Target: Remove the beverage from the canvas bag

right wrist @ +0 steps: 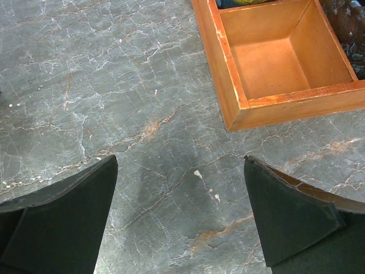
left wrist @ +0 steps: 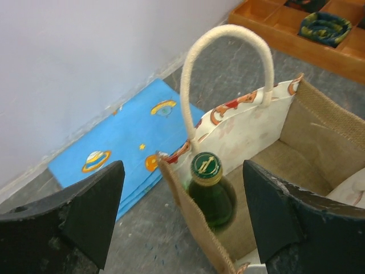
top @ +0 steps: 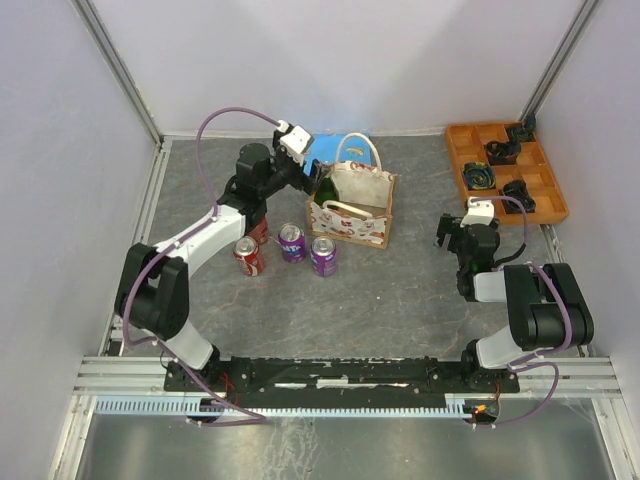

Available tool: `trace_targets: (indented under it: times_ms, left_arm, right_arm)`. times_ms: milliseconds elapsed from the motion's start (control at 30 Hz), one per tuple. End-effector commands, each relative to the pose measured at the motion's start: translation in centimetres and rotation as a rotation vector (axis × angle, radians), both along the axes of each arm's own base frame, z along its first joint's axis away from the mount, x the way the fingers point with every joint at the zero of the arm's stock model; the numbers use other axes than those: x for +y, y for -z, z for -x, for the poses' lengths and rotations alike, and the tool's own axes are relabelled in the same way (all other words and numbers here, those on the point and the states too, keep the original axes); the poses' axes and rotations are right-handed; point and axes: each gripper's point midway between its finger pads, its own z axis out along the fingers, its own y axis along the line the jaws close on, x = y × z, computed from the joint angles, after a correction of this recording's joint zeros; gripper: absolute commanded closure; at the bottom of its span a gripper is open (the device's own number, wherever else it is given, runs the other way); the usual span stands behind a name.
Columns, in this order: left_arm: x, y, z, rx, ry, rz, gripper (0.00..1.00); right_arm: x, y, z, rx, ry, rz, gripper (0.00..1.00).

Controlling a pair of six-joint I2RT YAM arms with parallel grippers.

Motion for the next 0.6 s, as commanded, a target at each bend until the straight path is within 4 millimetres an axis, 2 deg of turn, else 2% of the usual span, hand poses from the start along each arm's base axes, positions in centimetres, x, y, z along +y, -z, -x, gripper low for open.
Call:
trace_targets:
  times_ms: [0,300,567]
  left_arm:
    - [-1.8,-5.0,-0.1,-0.188,0.112,0.166,0.09]
    - [-3.6,-3.3,-0.3,-0.190,0.214,0.178,0.06]
    - [-4.1,-2.1,-1.3,-0.181,0.217,0.174,0.08]
  right_arm:
    - [0.0,-1.7,-1.1,-0.058,-0.006,0.009,0.01]
    - [0.0,-1.7,-1.1,-0.057,-0.006,0.008,0.01]
    - [0.0,-1.7,-1.1,-0.058,-0.005,0.009,0.01]
